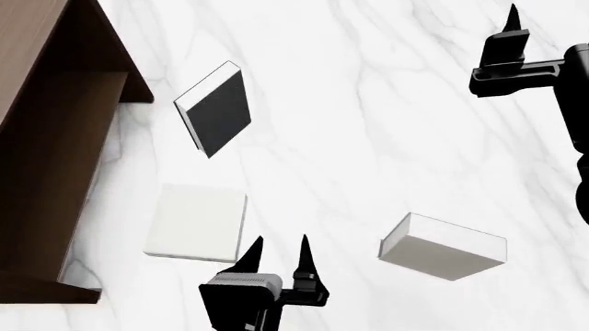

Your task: Pick up the book on the right and place it under the cabinet shelf.

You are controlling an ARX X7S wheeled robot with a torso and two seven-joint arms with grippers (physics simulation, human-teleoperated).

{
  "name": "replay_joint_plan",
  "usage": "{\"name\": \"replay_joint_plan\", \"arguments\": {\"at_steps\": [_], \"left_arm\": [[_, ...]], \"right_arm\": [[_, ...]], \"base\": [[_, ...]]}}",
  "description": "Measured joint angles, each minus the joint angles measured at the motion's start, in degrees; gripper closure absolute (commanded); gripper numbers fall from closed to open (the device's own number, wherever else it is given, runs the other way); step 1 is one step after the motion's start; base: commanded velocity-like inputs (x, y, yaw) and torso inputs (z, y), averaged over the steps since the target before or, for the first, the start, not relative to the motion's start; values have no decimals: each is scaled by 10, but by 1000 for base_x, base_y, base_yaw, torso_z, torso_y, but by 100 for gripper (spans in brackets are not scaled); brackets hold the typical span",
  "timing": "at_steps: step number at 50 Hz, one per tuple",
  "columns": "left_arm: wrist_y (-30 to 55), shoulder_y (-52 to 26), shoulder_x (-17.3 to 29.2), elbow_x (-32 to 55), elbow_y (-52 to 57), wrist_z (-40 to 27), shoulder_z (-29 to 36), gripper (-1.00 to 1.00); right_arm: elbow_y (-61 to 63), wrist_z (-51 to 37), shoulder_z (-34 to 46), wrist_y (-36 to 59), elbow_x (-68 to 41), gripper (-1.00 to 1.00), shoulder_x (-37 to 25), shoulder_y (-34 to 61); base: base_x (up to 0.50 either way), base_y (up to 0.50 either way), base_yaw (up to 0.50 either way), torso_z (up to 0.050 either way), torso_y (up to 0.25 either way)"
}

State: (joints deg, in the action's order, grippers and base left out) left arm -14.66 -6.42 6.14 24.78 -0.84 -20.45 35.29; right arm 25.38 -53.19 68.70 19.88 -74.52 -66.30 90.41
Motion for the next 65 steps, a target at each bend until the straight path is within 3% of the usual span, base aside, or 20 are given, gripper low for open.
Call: {"name": "replay_joint_plan", "arguments": {"at_steps": [43, 65], "left_arm": [[-100, -28, -35, -109, -126, -91, -3, -100], [-155, -74, -60, -105, -202, -115, 6, -100]], "right_arm": [[8, 2, -7, 0, -5, -100, -2, -12], [7, 3, -8, 0, -4, -100, -2, -19]], "base": [[4, 0, -2, -2, -4], [6, 0, -1, -3, -5]]}}
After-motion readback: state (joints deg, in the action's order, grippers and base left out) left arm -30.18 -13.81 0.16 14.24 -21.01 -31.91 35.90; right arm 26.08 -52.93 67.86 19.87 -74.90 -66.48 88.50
